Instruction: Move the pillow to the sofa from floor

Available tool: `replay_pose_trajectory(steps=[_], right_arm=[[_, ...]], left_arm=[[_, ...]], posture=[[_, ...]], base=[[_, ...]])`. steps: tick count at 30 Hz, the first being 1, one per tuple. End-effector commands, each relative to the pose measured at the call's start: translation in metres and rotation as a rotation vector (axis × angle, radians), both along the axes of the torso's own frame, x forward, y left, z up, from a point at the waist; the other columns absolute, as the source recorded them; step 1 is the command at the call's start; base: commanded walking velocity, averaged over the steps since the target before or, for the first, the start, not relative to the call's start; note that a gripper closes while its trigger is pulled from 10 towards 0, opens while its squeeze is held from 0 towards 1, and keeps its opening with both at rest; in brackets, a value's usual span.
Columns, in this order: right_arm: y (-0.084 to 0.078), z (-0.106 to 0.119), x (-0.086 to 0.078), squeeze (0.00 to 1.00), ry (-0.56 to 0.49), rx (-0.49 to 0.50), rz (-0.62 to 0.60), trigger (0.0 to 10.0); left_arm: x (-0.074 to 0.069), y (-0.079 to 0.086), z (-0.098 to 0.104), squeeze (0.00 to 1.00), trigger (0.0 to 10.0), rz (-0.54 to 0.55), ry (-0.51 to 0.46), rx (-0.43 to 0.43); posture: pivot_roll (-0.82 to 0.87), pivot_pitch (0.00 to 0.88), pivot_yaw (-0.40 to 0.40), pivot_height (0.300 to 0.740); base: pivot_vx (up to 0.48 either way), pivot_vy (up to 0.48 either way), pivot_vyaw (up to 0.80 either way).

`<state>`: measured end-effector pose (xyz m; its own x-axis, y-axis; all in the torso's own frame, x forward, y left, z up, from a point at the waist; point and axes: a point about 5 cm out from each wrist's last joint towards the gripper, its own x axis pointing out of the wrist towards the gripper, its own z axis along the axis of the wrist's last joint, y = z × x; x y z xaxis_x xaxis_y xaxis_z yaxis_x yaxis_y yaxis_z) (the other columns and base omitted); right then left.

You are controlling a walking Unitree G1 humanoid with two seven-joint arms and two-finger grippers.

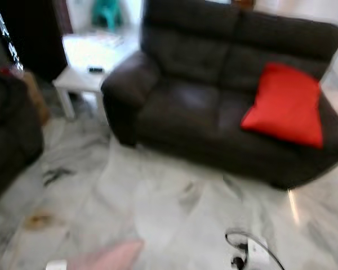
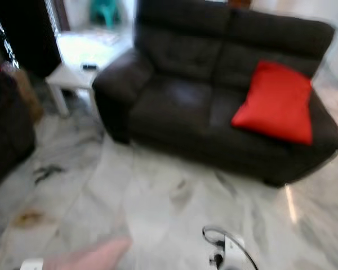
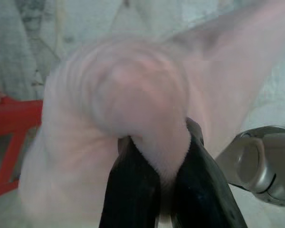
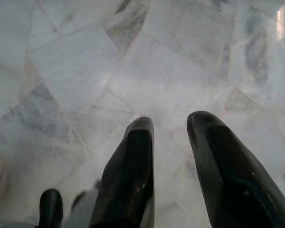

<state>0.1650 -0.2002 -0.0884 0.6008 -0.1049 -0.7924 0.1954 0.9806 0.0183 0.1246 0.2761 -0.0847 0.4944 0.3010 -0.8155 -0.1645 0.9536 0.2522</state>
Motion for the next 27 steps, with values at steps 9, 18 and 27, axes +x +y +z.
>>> replay_pose_trajectory(steps=[9, 18, 27], right_arm=[[-0.0331, -0.0024, -0.0233, 0.00, -0.007, 0.173, -0.213, 10.0], [-0.0330, -0.0022, -0.0226, 0.00, -0.007, 0.171, -0.204, 10.0], [-0.0329, -0.0024, -0.0228, 0.00, -0.005, 0.168, -0.202, 10.0]], left_arm=[[0.0058, 0.0207, 0.0099, 0.00, 10.0, -0.036, 0.013, -0.061], [0.0063, 0.0208, 0.0100, 0.00, 10.0, -0.034, 0.012, -0.061], [0.0061, 0.0211, 0.0101, 0.00, 10.0, -0.037, 0.014, -0.058]], posture=[[-0.01, 0.000, -0.042, 0.740], [-0.02, 0.000, -0.041, 0.740], [-0.01, 0.000, -0.041, 0.740]], base=[[0.325, 0.000, 0.00], [0.328, 0.000, 0.00], [0.329, 0.000, 0.00]])
